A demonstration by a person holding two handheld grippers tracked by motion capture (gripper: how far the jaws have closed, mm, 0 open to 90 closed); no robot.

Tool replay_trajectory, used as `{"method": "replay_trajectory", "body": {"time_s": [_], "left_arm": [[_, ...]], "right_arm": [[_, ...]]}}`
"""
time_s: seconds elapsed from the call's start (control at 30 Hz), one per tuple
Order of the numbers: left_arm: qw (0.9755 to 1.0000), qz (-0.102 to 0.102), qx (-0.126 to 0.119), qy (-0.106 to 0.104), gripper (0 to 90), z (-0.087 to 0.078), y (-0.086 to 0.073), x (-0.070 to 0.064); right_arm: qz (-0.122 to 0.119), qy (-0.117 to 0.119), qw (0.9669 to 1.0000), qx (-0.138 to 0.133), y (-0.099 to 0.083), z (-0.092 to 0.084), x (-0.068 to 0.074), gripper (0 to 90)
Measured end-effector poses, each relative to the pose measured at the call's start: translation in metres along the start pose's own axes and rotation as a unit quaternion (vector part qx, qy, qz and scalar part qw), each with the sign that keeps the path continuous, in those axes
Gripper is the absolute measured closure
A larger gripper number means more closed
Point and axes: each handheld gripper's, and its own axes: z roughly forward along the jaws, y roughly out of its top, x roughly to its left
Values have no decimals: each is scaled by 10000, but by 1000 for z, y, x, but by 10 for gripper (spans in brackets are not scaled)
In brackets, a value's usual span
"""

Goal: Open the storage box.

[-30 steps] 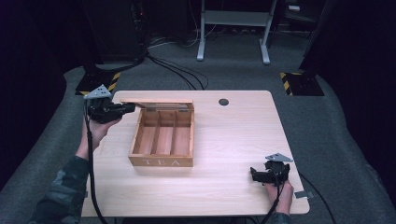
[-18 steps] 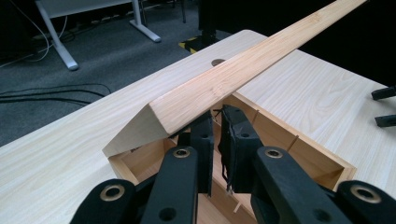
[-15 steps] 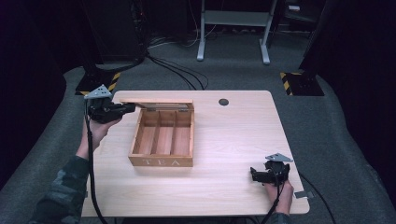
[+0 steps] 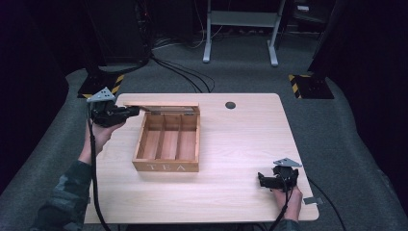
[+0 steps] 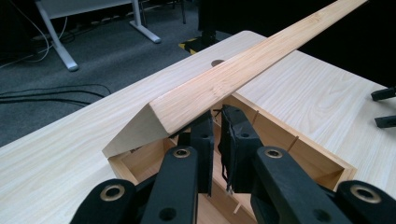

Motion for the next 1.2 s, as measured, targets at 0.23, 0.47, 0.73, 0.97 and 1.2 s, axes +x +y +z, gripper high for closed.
{"method": "replay_trajectory", "body": {"time_s": [0.23, 0.47, 0.73, 0.97, 1.2], "left_arm": [[10000, 13, 8, 2, 831, 0, 0, 0], [10000, 13, 15, 4, 832, 0, 1, 0], [10000, 23, 6, 19, 831, 0, 1, 0], [10000, 18, -21, 36, 830, 0, -1, -1], [10000, 46, -59, 66, 830, -1, -6, -5]], "right_arm": [[-3, 2, 10000, -2, 0, 0, 0, 9], [-10, 8, 10000, 0, 0, 0, 0, 11], [-11, 8, 10000, -1, 0, 0, 0, 11], [0, 3, 10000, -2, 0, 0, 0, 11], [2, 3, 10000, -2, 0, 0, 0, 11]]}}
